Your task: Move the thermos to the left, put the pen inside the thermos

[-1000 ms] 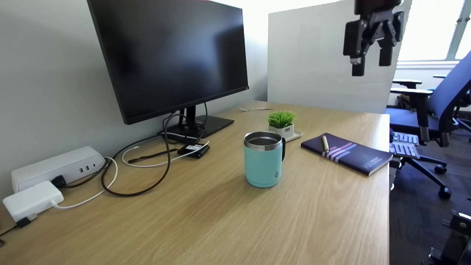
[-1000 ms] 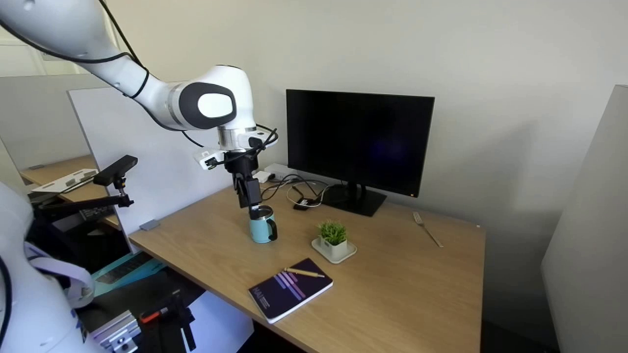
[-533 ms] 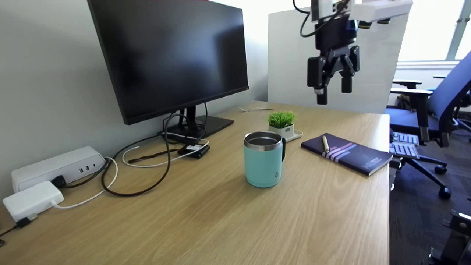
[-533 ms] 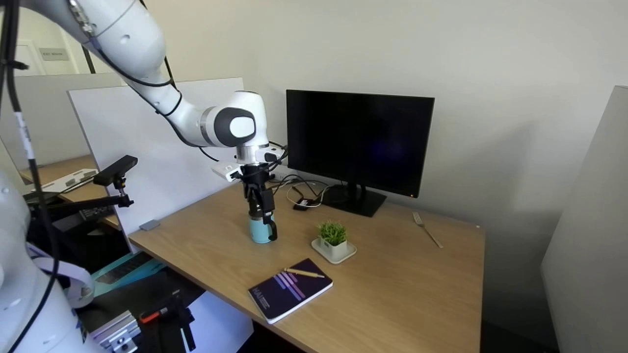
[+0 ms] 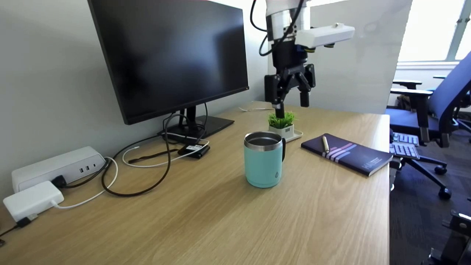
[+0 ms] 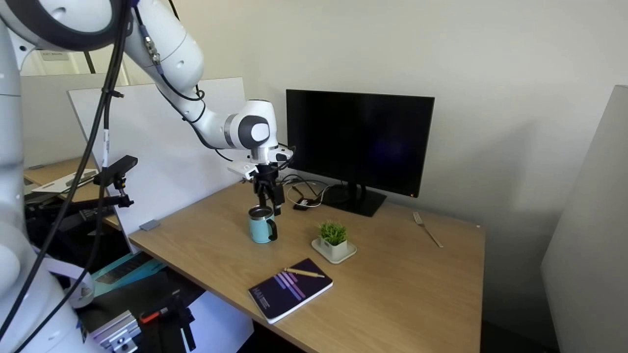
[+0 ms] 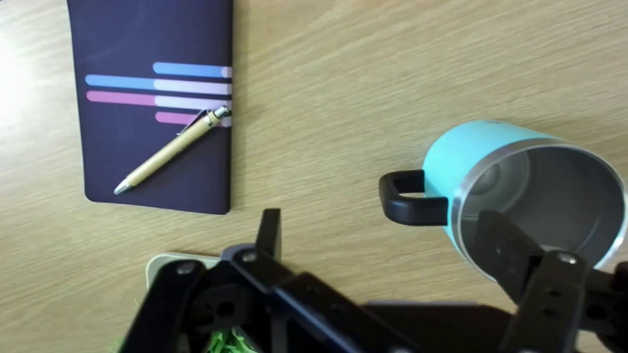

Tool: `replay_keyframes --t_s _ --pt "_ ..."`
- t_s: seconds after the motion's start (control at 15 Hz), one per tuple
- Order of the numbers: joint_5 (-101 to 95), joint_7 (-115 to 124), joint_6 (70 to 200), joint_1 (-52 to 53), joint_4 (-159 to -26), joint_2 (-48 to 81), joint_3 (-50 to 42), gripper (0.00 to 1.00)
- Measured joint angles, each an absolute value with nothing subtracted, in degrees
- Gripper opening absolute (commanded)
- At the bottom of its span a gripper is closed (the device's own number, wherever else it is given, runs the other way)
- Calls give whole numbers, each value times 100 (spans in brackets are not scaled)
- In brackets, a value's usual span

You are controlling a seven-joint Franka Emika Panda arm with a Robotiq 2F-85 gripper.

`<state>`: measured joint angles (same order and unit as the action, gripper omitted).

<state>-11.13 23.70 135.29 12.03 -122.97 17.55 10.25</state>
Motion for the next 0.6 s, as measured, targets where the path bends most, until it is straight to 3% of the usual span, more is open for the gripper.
replay_keyframes --t_s 0.6 --pt "-1013 415 12994 1529 -11787 2161 1207 100"
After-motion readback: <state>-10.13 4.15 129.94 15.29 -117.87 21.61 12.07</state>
